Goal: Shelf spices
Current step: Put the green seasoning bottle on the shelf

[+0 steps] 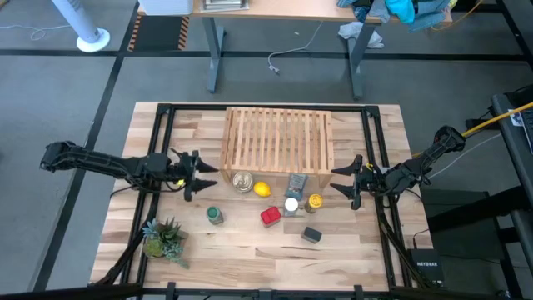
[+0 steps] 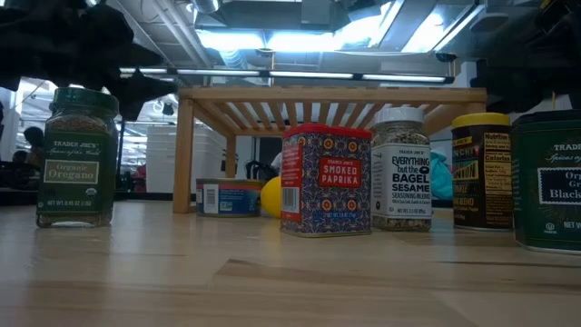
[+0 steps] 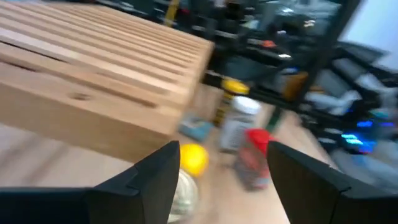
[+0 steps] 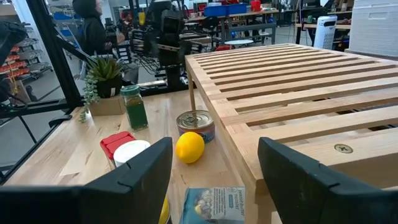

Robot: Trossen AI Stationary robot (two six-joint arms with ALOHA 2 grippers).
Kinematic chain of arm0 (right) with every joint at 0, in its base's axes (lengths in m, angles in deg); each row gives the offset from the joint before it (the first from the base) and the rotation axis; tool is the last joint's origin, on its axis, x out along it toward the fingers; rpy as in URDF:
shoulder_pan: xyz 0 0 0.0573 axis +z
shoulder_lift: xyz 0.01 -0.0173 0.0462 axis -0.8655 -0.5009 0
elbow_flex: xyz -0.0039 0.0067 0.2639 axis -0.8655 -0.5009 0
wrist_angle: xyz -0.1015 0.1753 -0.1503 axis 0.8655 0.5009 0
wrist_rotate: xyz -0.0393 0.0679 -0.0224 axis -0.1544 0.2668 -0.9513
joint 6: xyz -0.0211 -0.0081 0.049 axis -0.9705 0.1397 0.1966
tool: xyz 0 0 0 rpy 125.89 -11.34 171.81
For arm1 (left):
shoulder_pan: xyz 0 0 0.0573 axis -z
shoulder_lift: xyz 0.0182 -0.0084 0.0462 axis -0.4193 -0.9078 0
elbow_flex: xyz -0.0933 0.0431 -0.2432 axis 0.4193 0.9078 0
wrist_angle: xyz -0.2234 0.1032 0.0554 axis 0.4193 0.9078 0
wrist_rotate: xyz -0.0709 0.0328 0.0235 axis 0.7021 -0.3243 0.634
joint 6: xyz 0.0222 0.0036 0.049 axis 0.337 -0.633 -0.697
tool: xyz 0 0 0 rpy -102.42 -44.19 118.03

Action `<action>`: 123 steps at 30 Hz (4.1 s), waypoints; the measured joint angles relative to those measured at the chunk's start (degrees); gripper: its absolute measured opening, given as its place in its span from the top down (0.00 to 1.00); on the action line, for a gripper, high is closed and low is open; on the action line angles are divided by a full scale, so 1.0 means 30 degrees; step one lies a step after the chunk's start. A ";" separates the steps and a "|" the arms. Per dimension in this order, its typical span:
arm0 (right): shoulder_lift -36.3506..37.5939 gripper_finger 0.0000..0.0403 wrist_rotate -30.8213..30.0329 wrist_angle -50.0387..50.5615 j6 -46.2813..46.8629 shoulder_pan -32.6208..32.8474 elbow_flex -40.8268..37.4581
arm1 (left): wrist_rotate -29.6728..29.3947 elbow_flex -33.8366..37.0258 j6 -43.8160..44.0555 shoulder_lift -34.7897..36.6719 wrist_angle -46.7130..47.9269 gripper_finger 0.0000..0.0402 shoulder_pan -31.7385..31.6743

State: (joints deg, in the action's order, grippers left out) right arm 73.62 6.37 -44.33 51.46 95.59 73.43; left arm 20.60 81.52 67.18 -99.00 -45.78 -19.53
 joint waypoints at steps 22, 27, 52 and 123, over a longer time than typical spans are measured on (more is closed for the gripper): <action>-0.0007 0.40 0.0860 -0.0226 0.0007 -0.0011 -0.0015 | -0.9873 -0.4338 0.1463 -0.2800 0.4077 0.42 1.1281; -0.0007 0.40 0.0867 -0.0219 0.0000 -0.0011 -0.0015 | -1.2421 -0.5628 0.1813 -0.5841 0.4131 0.42 1.3165; -0.0007 0.40 0.2808 0.0363 -0.0930 -0.0011 0.0019 | -1.7502 -1.1789 0.7063 -1.0848 1.3685 0.42 1.4168; -0.0015 0.40 0.4546 0.2076 0.0703 -0.0008 -0.0015 | -1.1272 -1.4843 -0.0924 -1.7861 1.9489 0.42 1.1545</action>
State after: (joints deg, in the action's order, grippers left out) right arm 73.57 20.01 -38.10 53.57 95.57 73.39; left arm -13.21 36.99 64.41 -152.58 12.68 15.11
